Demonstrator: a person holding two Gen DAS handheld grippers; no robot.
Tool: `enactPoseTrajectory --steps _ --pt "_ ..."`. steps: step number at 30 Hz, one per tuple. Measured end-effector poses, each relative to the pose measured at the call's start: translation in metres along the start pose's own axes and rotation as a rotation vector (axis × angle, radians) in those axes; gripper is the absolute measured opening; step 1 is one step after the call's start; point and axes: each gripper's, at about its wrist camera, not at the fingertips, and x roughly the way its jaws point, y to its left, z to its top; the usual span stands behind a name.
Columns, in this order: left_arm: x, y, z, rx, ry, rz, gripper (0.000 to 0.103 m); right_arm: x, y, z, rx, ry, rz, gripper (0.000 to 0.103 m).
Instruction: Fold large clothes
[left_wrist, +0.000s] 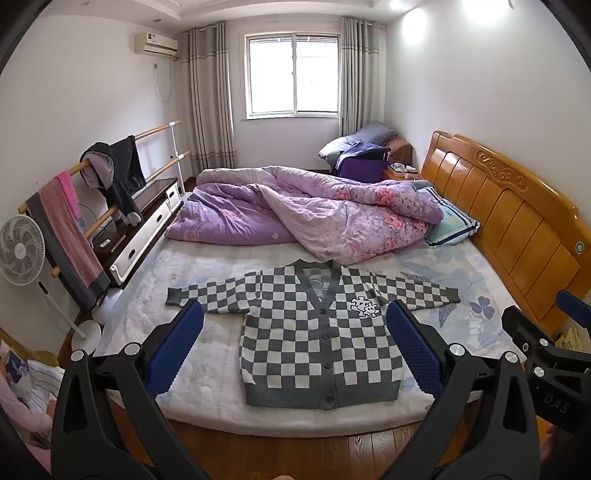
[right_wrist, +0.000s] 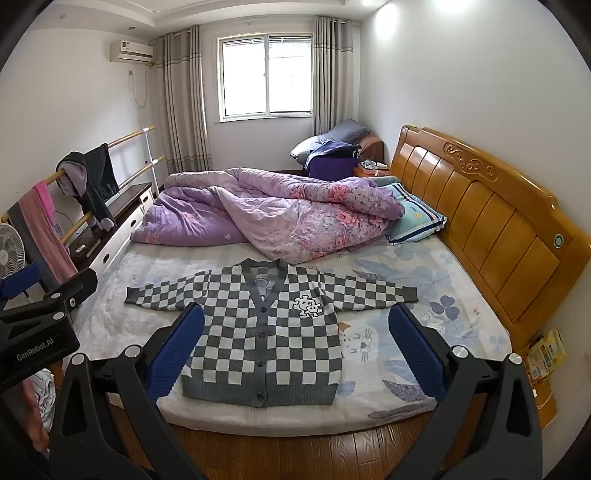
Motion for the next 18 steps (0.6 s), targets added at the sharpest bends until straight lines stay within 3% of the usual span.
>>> enactPoseTrajectory --steps 18 --pt "-0.0001 -0.0001 -0.0003 -0.003 -0.001 -0.002 0.098 0.0005 -0.0001 -0.0001 0.002 0.0 0.0 0.096"
